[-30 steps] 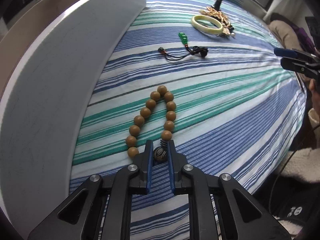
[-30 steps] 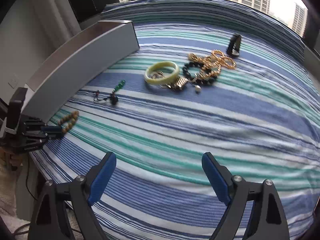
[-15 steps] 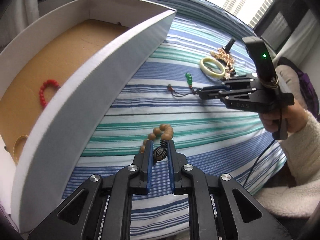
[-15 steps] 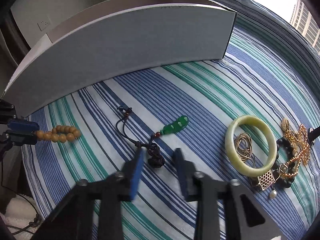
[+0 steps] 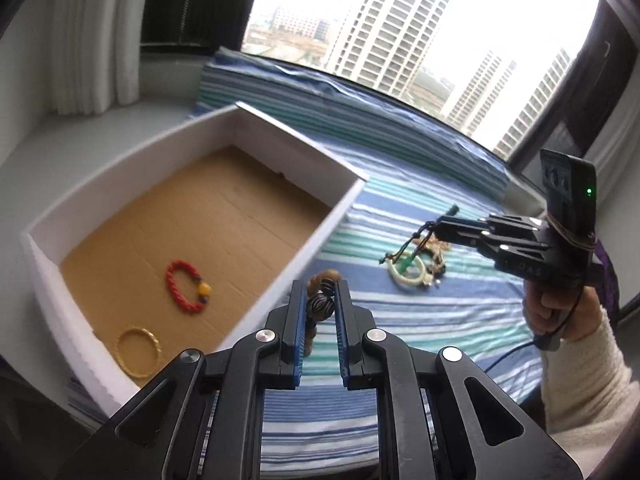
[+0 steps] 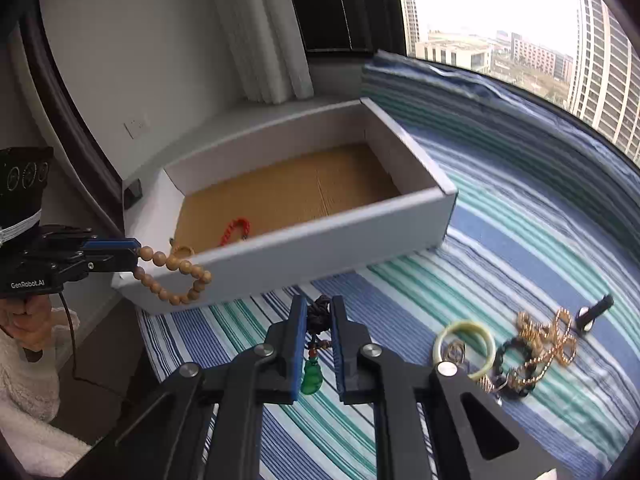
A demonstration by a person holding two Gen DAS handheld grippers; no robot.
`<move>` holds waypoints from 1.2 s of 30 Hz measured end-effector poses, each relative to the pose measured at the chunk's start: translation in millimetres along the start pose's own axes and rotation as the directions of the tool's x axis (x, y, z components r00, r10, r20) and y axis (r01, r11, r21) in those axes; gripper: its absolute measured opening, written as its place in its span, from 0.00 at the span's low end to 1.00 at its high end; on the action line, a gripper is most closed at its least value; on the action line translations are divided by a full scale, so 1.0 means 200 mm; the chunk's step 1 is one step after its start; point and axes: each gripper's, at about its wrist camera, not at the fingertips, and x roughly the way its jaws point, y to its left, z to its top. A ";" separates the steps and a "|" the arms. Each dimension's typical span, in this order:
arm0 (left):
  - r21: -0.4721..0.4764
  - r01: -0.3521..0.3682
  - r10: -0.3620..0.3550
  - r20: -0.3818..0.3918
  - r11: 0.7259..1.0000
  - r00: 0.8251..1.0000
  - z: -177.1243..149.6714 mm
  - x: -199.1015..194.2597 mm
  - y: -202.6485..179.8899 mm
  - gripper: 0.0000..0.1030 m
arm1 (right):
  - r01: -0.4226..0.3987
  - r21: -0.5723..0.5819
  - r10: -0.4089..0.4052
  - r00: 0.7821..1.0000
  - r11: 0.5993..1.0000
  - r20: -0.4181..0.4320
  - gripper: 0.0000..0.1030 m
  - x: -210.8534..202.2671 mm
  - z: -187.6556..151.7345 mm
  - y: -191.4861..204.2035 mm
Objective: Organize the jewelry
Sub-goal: 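Grasp the black cord with green pendant with the right gripper while the left lifts the bracelet, then lower both held items into the white box and open both grippers, then move both grippers back over the remaining jewelry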
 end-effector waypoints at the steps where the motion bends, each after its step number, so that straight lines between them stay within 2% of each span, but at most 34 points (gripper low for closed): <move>1: -0.002 -0.034 0.034 0.015 0.999 0.999 0.03 -0.02 0.04 0.11 | -0.007 -0.010 0.007 1.000 1.000 0.020 0.12 0.00 0.07 0.03; 4: -0.022 -0.139 0.140 0.043 0.990 0.989 0.12 -0.03 0.17 0.11 | -0.022 -0.035 0.024 0.998 0.999 0.064 0.12 0.04 0.25 0.09; 8: -0.066 -0.277 0.280 0.030 0.959 0.960 0.17 0.07 0.39 0.11 | -0.051 -0.053 0.054 0.997 0.997 0.059 0.12 0.23 0.42 0.18; 13: -0.127 -0.371 0.369 -0.039 0.920 0.929 0.11 0.23 0.64 0.11 | -0.051 -0.071 0.051 0.999 0.996 -0.007 0.12 0.55 0.47 0.26; 17: -0.135 -0.421 0.417 -0.058 0.897 0.907 0.06 0.29 0.74 0.16 | -0.024 -0.067 0.022 0.999 0.997 -0.027 0.16 0.67 0.46 0.30; 18: -0.139 -0.430 0.426 -0.059 0.892 0.903 0.05 0.30 0.75 0.31 | -0.017 -0.059 0.016 1.000 0.998 -0.024 0.21 0.67 0.46 0.30; 19: -0.145 -0.437 0.434 -0.058 0.888 0.899 0.05 0.29 0.74 0.44 | -0.016 -0.044 0.015 1.000 0.999 -0.011 0.35 0.65 0.46 0.30; 20: -0.149 -0.442 0.441 -0.043 0.885 0.897 0.05 0.26 0.73 0.64 | -0.017 -0.027 0.018 1.000 0.999 0.009 0.44 0.62 0.46 0.29; 21: -0.146 -0.446 0.449 -0.016 0.883 0.893 0.06 0.23 0.70 0.71 | -0.017 -0.016 0.017 0.999 1.000 0.030 0.45 0.57 0.46 0.29; 23: -0.110 -0.454 0.460 0.028 0.884 0.888 0.08 0.18 0.60 0.72 | 0.002 -0.015 -0.001 0.997 1.000 0.074 0.45 0.45 0.46 0.28; 25: -0.082 -0.442 0.448 0.072 0.893 0.891 0.08 0.13 0.49 0.79 | 0.017 -0.025 -0.014 0.992 1.000 0.124 0.47 0.31 0.43 0.28; 27: -0.054 -0.414 0.418 0.119 0.909 0.901 0.07 0.08 0.35 0.90 | 0.040 -0.024 -0.035 0.987 0.999 0.154 0.58 0.19 0.40 0.28; 29: -0.007 -0.376 0.372 0.151 0.927 0.916 0.05 0.08 0.20 0.93 | 0.068 -0.014 -0.064 0.984 0.998 0.163 0.69 0.09 0.32 0.25; 30: 0.014 -0.355 0.348 0.159 0.935 0.924 0.03 0.10 0.13 0.93 | 0.083 -0.005 -0.081 0.983 0.997 0.165 0.69 0.05 0.27 0.23; 33: 0.079 -0.272 0.261 0.130 0.959 0.957 -0.06 0.22 -0.08 0.95 | 0.140 0.035 -0.144 0.979 0.989 0.144 0.70 -0.02 0.08 0.15; 36: 0.129 -0.210 0.201 0.077 0.969 0.977 -0.19 0.39 -0.28 0.95 | 0.206 0.104 -0.216 0.971 0.973 0.099 0.70 -0.05 -0.14 0.03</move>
